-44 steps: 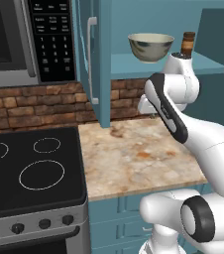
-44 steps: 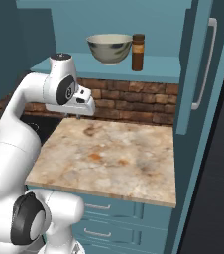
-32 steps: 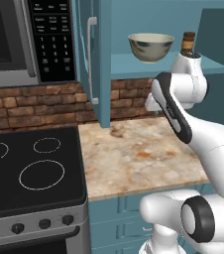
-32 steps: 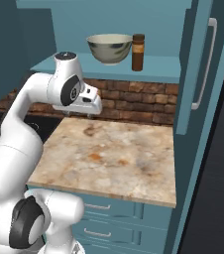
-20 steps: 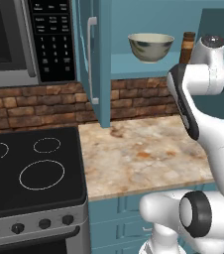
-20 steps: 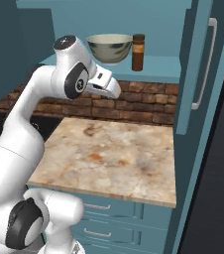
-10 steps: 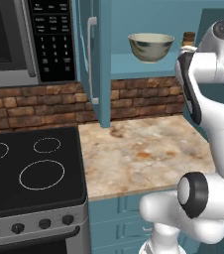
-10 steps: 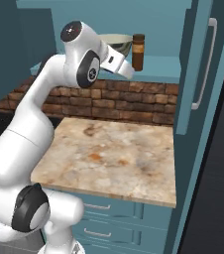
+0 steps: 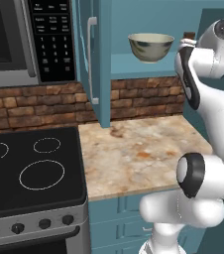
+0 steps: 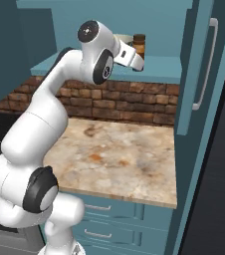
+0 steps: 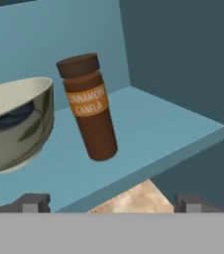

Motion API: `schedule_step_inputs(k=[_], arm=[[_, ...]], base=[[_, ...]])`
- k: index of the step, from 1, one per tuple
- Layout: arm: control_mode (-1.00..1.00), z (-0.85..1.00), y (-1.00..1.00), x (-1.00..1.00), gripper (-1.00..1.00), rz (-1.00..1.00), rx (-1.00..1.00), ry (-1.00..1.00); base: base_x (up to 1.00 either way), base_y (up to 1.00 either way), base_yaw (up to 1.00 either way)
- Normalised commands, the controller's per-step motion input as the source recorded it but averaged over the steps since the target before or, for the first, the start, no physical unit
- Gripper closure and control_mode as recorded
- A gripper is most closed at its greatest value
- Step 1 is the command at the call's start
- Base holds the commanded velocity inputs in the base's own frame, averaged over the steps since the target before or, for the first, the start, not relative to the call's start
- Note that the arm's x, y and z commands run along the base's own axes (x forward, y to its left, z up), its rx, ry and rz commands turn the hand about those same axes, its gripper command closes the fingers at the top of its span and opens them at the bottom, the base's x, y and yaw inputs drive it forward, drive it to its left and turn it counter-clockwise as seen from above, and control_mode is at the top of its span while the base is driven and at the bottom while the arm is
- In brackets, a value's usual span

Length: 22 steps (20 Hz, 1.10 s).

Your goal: Take the cinnamon bottle from the cabinet and place it on the dining table, next to the plate with the cupcake. Then take the chocolate from the dining counter and place it on the cupcake plate.

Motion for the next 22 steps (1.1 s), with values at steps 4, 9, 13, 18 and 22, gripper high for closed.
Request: schedule_step_inputs(k=[4,9,13,18,22], arm=[[-1.00,0.03,-0.07,0.32,-1.00,0.14,0.00,0.00],[-1.00,0.00,-0.11,0.27,-1.00,0.05,0.00,0.00],[-1.00,0.00,-0.02,0.34,-1.00,0.00,0.00,0.00],[-1.00,0.00,-0.01,0.41,-1.00,0.00,0.00,0.00],[-1.00,-0.04,0.00,0.33,-1.00,0.00,0.00,0.00]], base=[[0.00,0.00,0.00],[0.00,0.00,0.00],[0.00,0.00,0.00],[0.00,0.00,0.00],[0.00,0.00,0.00]])
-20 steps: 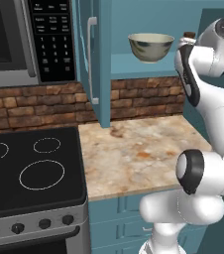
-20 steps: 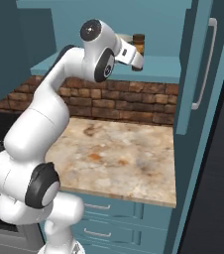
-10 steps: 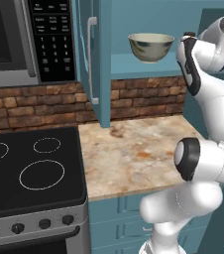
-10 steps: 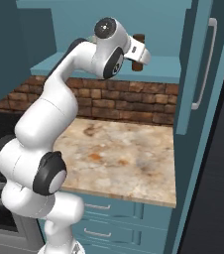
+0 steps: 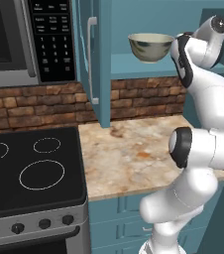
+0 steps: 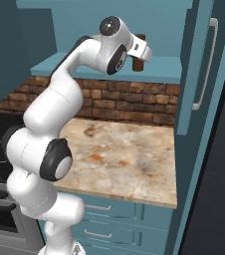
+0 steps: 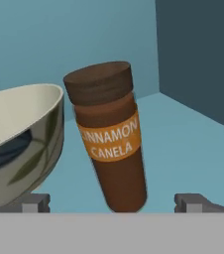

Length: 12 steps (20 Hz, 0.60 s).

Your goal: Take the cinnamon bottle from the cabinet and place it on the dining table, next to the plate with the cupcake. Then take the chocolate from the dining counter and place it on the cupcake plate.

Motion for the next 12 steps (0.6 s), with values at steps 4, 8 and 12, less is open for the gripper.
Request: schedule_step_inputs(k=[4,8,12], arm=[[-1.00,-0.07,-0.03,0.26,-1.00,0.00,0.00,0.00],[-1.00,-0.06,-0.06,0.25,-1.00,0.00,0.00,-0.02],[-1.00,-0.10,-0.06,0.28,-1.00,0.00,0.00,-0.01]], base=[[0.00,0.00,0.00],[0.00,0.00,0.00],[0.00,0.00,0.00]])
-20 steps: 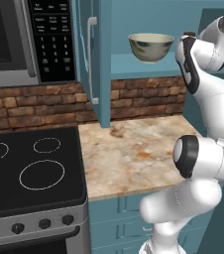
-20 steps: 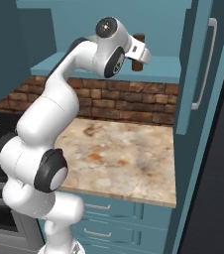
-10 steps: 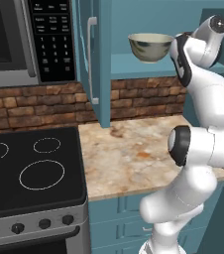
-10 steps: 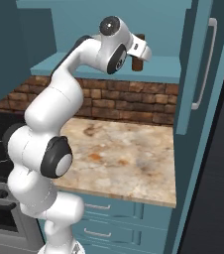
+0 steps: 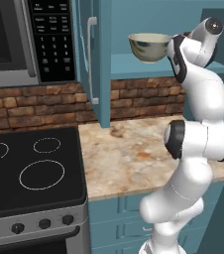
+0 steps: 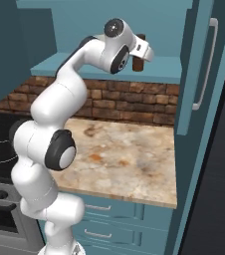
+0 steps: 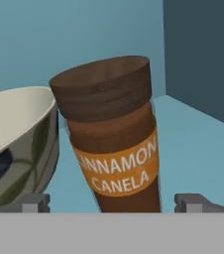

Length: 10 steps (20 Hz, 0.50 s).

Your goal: Take the cinnamon bottle from the cabinet and place it on the dining table, next to the plate with the cupcake. Then take the chocolate from the dining counter and place it on the cupcake plate.

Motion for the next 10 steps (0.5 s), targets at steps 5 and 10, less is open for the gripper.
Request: schedule_step_inputs(k=[5,10], arm=[[-1.00,-0.09,-0.05,0.26,-1.00,0.00,0.00,0.00],[-1.00,0.00,-0.14,0.26,1.00,0.00,0.00,0.00]], base=[[0.00,0.00,0.00],[0.00,0.00,0.00]])
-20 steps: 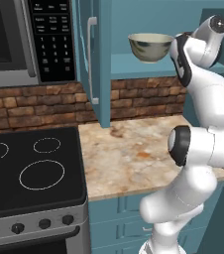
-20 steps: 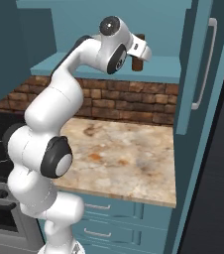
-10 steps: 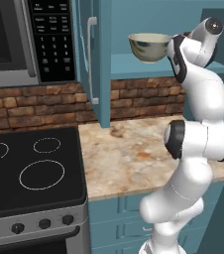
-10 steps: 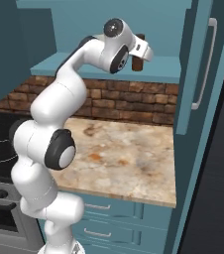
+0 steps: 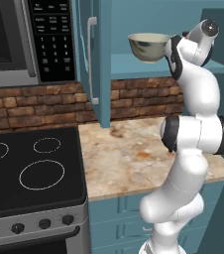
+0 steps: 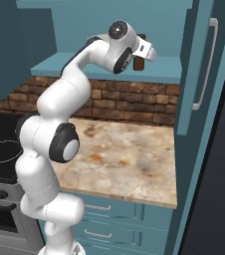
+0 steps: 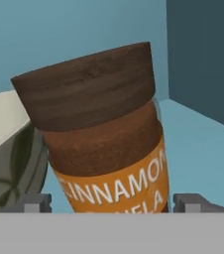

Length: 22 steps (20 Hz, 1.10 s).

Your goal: Take the cinnamon bottle from the cabinet and place it on the dining table, next to the plate with the cupcake. Then take the chocolate from the dining counter and place it on the cupcake plate.

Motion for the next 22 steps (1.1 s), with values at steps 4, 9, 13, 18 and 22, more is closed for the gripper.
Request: schedule_step_inputs(k=[4,9,13,18,22], arm=[[-1.00,0.00,-0.09,0.12,1.00,0.00,0.00,0.00],[-1.00,-0.05,0.01,-0.62,1.00,0.00,-0.03,-0.14],[-1.00,-0.21,0.34,-1.00,1.00,0.04,-0.10,-0.26],[-1.00,-0.11,0.55,-1.00,1.00,0.10,-0.02,-0.05],[-1.00,0.00,0.33,-1.00,1.00,0.05,0.00,0.04]], base=[[0.00,0.00,0.00],[0.00,0.00,0.00],[0.00,0.00,0.00],[0.00,0.00,0.00],[0.00,0.00,0.00]])
